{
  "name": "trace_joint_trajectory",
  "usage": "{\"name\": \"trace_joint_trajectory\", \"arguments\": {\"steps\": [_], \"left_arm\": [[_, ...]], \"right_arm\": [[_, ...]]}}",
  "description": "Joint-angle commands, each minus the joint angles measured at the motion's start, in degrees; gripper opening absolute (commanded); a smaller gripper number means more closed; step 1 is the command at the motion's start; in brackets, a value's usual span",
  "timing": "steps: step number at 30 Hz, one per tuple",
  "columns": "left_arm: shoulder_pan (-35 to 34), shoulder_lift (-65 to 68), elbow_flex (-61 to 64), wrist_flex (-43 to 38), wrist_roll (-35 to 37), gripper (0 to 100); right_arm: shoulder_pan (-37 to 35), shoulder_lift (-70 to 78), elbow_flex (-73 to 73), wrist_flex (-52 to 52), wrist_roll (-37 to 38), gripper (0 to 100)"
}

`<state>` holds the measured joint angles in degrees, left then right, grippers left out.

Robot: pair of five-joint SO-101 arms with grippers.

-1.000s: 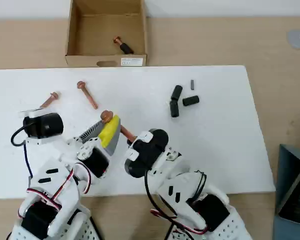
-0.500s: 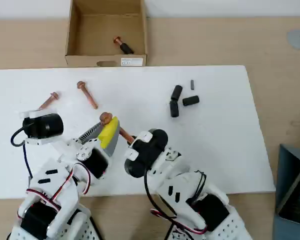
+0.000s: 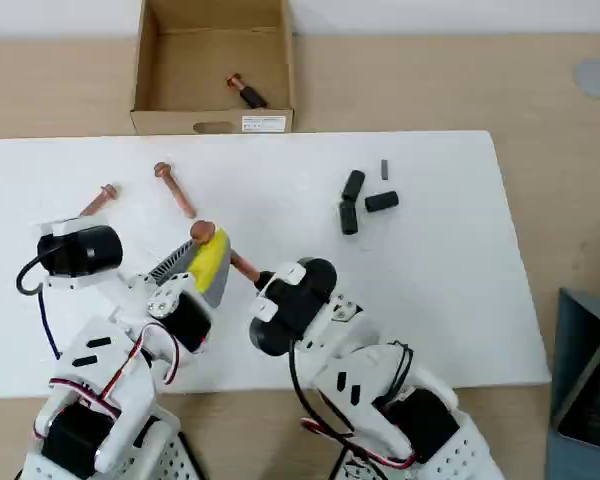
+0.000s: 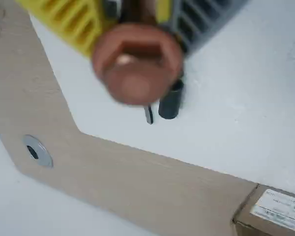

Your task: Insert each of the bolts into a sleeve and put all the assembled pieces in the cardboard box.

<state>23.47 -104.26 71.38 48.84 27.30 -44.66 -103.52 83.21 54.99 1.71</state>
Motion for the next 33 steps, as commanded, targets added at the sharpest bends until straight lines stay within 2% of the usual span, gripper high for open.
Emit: {"name": "trace_joint_trajectory", "arguments": {"steps": [1,14,18,23,26,33], "left_arm": [[2.7,-0.3,-1.2,-1.4,-0.1,0],[4.3,-0.2,2.5,-1.1,-1.1,0],[8.2,-0.2,4.3,-1.1,-6.8,0],[12.9,-0.2,5.2,-0.7,-7.5,0],[15.0,-0.2,5.6,1.4,-7.5,0],[14.8,-0.2,5.7,7.4,-7.0,1]], "right_arm": [[-0.7,-6.9,-2.3,-1.4,0.0,0.9],[-0.7,-6.9,-2.5,-1.4,1.4,0.9],[-0.7,-6.9,-2.3,-1.7,3.6,0.9],[-0.7,-6.9,-2.5,-1.8,3.6,0.9],[-0.7,-6.9,-2.5,-1.8,3.6,0.9],[-0.7,-6.9,-2.3,-1.8,3.6,0.9]]}}
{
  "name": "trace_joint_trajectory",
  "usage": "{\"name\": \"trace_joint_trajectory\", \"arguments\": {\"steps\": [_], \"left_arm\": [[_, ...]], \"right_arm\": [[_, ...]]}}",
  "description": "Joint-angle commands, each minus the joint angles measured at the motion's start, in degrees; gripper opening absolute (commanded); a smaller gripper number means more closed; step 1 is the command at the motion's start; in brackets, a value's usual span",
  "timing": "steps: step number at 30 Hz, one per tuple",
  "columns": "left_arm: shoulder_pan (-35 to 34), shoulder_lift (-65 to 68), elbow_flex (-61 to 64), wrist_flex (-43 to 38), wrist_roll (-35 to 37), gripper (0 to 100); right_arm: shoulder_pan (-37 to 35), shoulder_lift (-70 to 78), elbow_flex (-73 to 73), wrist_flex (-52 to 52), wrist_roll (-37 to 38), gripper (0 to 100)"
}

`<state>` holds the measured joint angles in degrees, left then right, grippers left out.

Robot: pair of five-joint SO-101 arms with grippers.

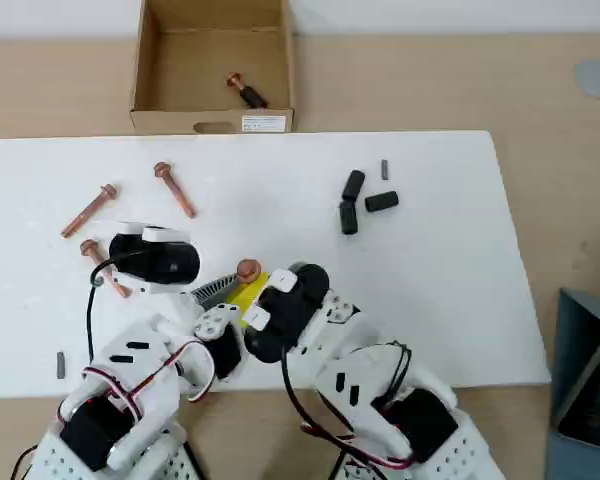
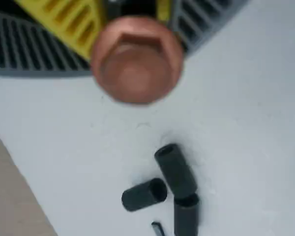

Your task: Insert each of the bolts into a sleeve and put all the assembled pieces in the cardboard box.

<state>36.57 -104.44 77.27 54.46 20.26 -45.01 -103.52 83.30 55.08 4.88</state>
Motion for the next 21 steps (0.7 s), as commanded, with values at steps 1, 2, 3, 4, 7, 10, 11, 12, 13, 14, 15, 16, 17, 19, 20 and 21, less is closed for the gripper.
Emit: {"name": "trace_joint_trajectory", "arguments": {"steps": [1,2,3,4,7,10,11,12,13,14,15,16,17,19,20,21], "left_arm": [[1.6,0.0,-0.3,1.8,0.0,1],[1.6,0.0,-0.4,1.8,0.0,2],[1.5,0.0,-0.5,1.9,0.0,4],[1.5,0.0,-0.7,1.9,0.0,7],[0.6,0.0,-0.8,1.9,0.0,18],[-1.2,0.1,-0.8,1.9,-0.2,22],[-1.8,0.1,-0.9,1.9,-0.2,22],[-2.1,0.1,-1.2,2.0,-0.3,22],[-2.4,0.1,-1.9,2.6,-0.2,22],[-2.5,0.1,-2.9,3.5,-0.1,22],[-2.5,0.1,-3.8,4.2,0.0,22],[-2.5,0.1,-4.6,4.9,0.0,22],[-2.5,0.1,-5.3,5.7,0.0,22],[-2.6,0.1,-6.2,7.5,-0.4,22],[-3.1,0.1,-6.7,8.2,-0.4,22],[-4.0,0.1,-7.4,8.9,-0.4,22]], "right_arm": [[-0.4,-6.9,-2.4,-1.8,0.4,0.9],[-0.4,-6.9,-2.4,-1.8,0.4,0.9],[-0.4,-6.9,-2.4,-1.8,0.4,0.9],[-0.4,-6.9,-2.3,-1.8,0.4,0.9],[-0.4,-6.9,-2.3,-1.8,0.4,0.9],[-0.4,-6.9,-2.3,-1.8,0.4,0.9],[-0.4,-6.9,-2.3,-1.8,0.4,0.9],[-0.4,-6.9,-2.3,-1.8,0.4,0.9],[-0.4,-6.9,-2.2,-1.8,0.4,0.9],[-0.4,-6.9,-2.2,-1.8,0.4,0.9],[-0.4,-6.9,-2.0,-1.8,0.4,0.9],[-0.4,-6.9,-1.7,-1.8,0.4,0.9],[-0.4,-6.9,-1.6,-1.8,0.4,0.9],[-0.4,-6.9,-1.4,-1.9,0.4,0.9],[-0.4,-6.9,-1.4,-1.9,0.4,0.9],[-0.4,-6.9,-1.4,-1.9,0.4,0.9]]}}
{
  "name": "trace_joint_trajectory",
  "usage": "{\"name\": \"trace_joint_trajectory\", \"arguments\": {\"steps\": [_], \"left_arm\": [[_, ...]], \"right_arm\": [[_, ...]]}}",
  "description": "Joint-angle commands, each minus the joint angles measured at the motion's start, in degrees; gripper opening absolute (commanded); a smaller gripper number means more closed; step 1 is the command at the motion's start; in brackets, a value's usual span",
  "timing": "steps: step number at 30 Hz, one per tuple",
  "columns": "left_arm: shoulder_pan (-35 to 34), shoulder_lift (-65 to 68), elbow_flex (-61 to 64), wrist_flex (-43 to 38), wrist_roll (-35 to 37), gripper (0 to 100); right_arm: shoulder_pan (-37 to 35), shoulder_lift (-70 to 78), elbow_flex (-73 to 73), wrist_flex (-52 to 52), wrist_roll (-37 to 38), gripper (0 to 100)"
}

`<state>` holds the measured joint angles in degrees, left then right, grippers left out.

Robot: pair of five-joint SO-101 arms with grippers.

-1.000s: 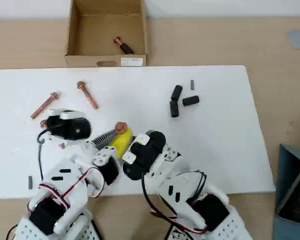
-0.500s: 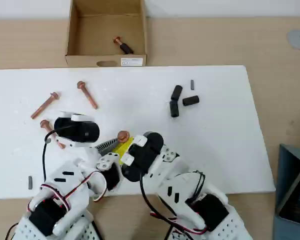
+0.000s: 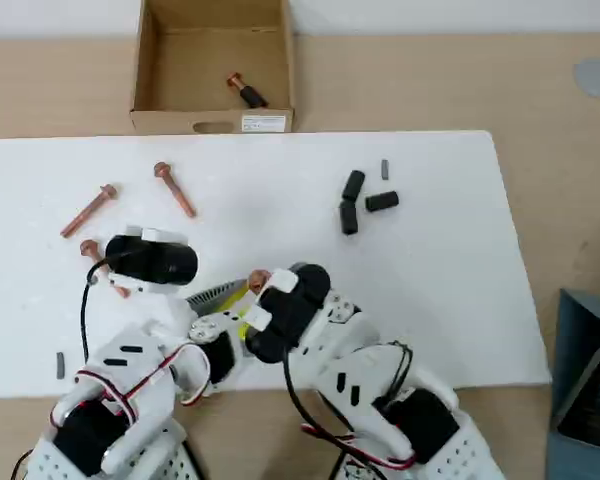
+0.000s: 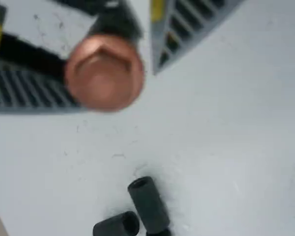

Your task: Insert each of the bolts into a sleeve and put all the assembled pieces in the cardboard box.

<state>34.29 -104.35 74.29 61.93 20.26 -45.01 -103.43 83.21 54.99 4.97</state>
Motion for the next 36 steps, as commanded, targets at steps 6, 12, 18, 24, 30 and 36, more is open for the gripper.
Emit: {"name": "trace_joint_trajectory", "arguments": {"steps": [6,12,18,24,30,36], "left_arm": [[-4.7,0.1,-9.2,2.6,-0.7,22],[-8.2,0.0,-13.8,2.2,-5.9,14],[-20.6,-0.1,-12.7,3.2,-14.1,1],[-36.5,-0.1,-4.0,3.3,-20.3,0],[-47.4,-0.1,9.8,3.0,-23.1,0],[-51.9,-0.1,17.6,3.0,-24.4,0]], "right_arm": [[-0.4,-7.0,-1.3,-1.8,0.4,0.9],[-0.1,-7.0,-1.5,-1.8,0.1,0.9],[3.4,-7.0,-1.7,-1.8,-0.7,0.9],[14.5,-6.5,-1.6,-1.4,-5.7,0.9],[21.0,-6.4,-3.6,1.6,-7.6,0.9],[20.9,3.2,-13.0,4.8,-9.4,0.9]]}}
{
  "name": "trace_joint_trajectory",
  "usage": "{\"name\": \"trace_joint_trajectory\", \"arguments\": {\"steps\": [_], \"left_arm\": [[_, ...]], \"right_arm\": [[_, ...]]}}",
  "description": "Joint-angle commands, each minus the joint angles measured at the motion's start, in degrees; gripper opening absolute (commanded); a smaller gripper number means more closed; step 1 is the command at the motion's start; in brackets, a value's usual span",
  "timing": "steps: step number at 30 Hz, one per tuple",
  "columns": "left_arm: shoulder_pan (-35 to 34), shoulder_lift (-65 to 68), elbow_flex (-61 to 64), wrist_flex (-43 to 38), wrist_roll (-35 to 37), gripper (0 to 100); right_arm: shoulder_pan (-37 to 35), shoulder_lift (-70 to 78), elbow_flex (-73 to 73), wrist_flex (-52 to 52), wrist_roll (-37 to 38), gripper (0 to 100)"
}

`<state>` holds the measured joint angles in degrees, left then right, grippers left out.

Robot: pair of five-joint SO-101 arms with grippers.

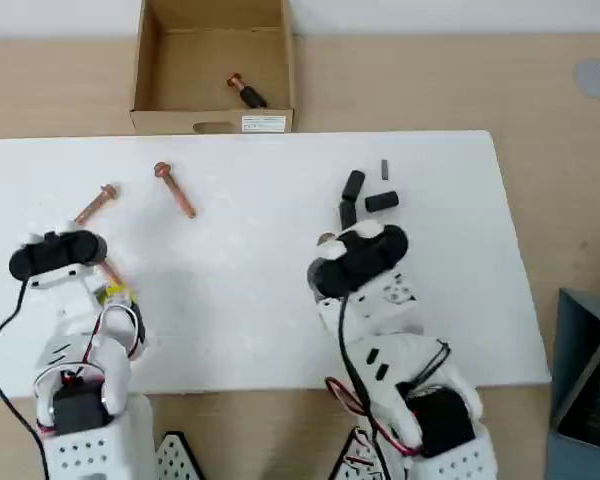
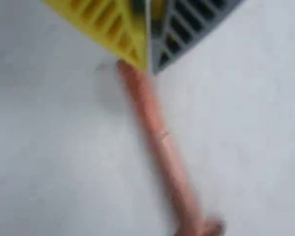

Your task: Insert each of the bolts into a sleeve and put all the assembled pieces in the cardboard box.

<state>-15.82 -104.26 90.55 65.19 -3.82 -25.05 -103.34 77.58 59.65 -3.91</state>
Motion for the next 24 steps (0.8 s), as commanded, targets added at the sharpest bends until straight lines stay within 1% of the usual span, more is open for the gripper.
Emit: {"name": "trace_joint_trajectory", "arguments": {"steps": [1,3,9,15,20,24], "left_arm": [[-2.0,-0.3,1.5,-0.3,-0.3,0],[-2.0,-0.3,1.9,-0.3,-0.3,0],[-1.6,-0.3,2.5,-0.4,-0.1,0],[-1.6,-0.3,2.5,-0.4,0.1,0],[-1.9,-0.3,2.5,-0.4,0.2,0],[-1.9,-0.3,2.5,-0.4,0.2,0]], "right_arm": [[0.9,6.2,-9.5,0.0,-0.7,0.9],[0.8,13.4,-13.6,-1.5,-1.0,0.9],[0.8,37.7,-27.8,-10.3,-0.4,0.9],[1.1,62.6,-45.9,-18.0,0.2,0.9],[1.1,82.3,-62.7,-22.9,5.9,0.9],[1.1,96.2,-76.1,-23.8,9.7,0.9]]}}
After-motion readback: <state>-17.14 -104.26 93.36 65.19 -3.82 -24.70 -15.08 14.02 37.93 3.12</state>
